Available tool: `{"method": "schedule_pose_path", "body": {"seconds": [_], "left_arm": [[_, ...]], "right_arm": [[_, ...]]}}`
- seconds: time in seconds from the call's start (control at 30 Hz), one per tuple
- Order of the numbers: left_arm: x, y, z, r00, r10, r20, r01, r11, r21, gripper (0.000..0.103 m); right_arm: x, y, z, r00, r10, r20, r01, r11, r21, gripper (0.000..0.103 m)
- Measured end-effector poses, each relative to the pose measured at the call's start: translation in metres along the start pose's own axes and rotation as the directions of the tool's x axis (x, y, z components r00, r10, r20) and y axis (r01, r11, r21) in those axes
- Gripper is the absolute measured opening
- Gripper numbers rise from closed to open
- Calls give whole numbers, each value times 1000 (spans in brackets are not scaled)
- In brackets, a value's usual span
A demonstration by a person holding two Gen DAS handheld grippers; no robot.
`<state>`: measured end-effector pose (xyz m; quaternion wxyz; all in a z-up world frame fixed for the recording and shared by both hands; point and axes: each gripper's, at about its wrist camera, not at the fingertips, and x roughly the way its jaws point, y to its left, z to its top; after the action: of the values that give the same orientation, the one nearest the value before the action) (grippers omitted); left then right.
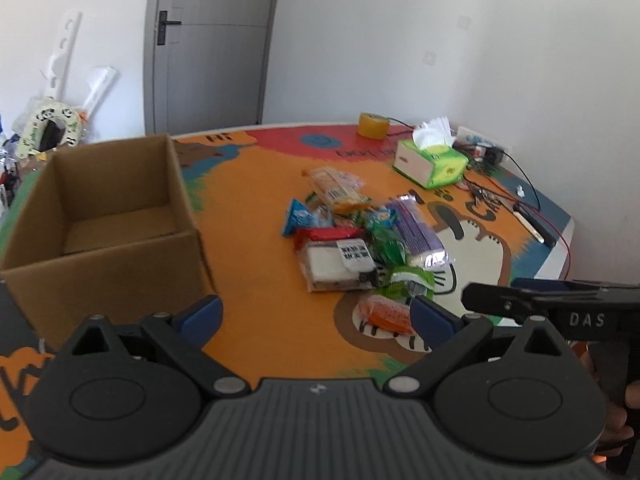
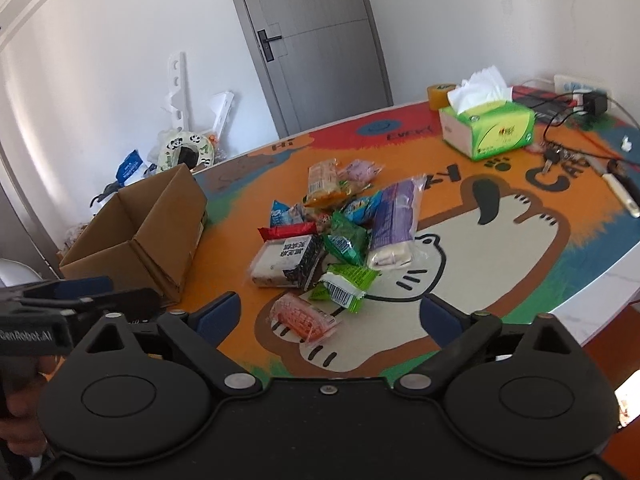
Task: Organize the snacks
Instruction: 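Grasp the orange snack bag with left gripper while right grasps green packet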
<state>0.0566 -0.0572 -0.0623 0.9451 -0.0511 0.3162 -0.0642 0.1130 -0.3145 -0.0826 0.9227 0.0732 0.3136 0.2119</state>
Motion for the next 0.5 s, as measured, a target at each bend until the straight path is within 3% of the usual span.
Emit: {"method": "schedule_pose_path", "body": {"seconds": [0.5], "left_arm": [[66,-16,-3,996,-48,-70,46,999,-24,87]], "right_arm": [[49,-37,-3,998,57,-42,-52,994,100,52]]}}
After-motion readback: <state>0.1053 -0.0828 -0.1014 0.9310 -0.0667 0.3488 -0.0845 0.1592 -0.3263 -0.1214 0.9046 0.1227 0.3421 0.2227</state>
